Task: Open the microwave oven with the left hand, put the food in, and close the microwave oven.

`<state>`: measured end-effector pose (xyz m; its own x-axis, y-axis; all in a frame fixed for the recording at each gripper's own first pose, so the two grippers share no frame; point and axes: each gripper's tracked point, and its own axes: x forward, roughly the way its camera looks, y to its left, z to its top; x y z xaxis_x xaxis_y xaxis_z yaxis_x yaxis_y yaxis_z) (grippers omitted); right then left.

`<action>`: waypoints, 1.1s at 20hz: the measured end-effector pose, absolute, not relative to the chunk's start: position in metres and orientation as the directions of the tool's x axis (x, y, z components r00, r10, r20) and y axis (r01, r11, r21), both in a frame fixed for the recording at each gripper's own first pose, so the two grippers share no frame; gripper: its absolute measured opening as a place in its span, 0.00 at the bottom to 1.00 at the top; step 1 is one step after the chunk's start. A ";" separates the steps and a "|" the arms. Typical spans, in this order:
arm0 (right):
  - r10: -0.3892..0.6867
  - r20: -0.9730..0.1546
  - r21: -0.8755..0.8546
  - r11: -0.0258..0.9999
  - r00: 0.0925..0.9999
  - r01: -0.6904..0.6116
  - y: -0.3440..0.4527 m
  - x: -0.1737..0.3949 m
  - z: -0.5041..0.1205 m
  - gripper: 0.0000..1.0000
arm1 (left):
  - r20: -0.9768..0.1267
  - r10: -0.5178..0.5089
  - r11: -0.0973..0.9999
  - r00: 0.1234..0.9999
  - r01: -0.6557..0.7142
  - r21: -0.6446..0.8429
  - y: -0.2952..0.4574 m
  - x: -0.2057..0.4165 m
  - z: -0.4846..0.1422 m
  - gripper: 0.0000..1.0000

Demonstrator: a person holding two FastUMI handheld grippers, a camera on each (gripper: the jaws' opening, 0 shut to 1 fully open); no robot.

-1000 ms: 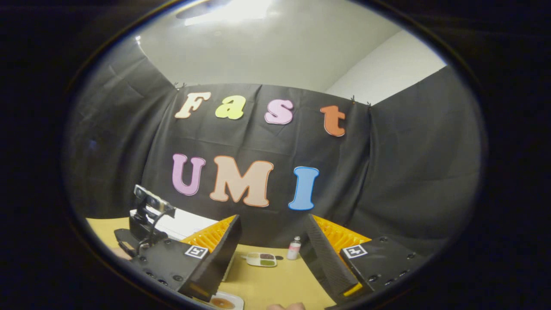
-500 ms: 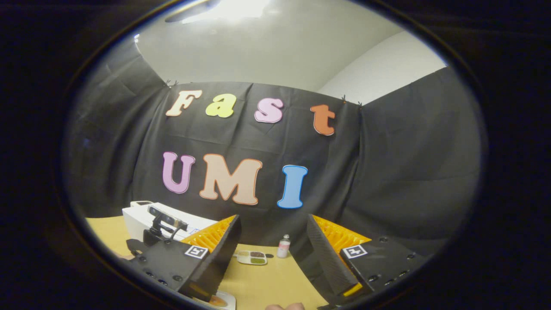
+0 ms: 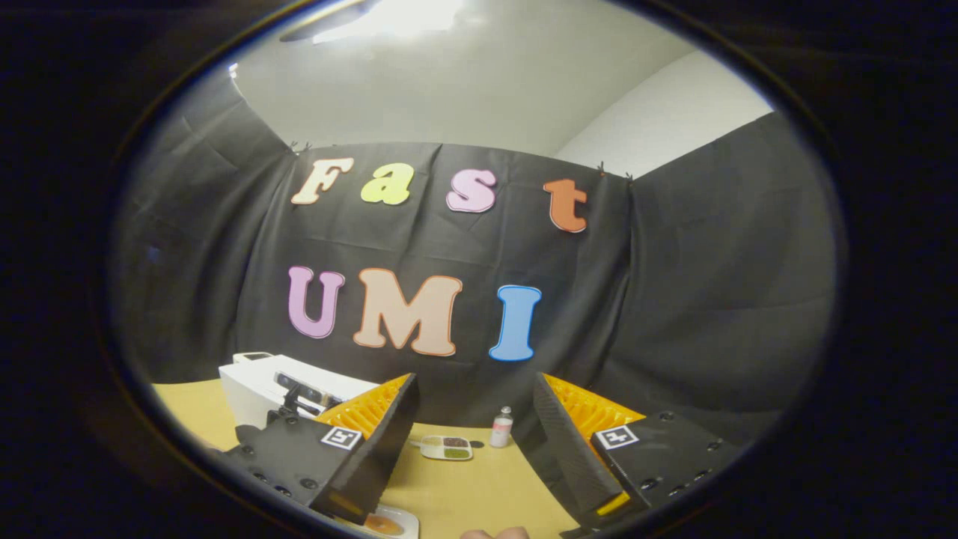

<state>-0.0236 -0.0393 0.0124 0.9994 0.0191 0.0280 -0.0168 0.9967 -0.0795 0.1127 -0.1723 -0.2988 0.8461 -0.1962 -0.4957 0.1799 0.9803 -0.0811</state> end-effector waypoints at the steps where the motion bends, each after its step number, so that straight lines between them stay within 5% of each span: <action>1: 0.024 0.030 -0.077 0.997 0.999 -0.022 -0.037 -0.022 0.012 0.96 | -0.491 -0.195 0.980 0.849 0.184 -0.072 -0.171 0.110 -0.299 0.14; 14: 0.038 0.030 -0.029 0.999 0.999 -0.037 -0.037 -0.021 0.012 0.97 | -0.451 -0.229 0.972 0.862 0.222 -0.069 -0.171 0.110 -0.297 0.04; 22: 0.072 0.006 -0.021 0.997 0.997 -0.071 -0.026 -0.011 0.000 0.97 | -0.461 -0.288 0.958 0.839 0.248 -0.148 -0.149 0.031 -0.292 0.03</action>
<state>-0.0109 -0.0258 0.0004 0.9974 0.0715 0.0058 -0.0714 0.9972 -0.0214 0.0308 -0.1490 -0.2922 0.8391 -0.2880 -0.4614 0.2475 0.9576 -0.1476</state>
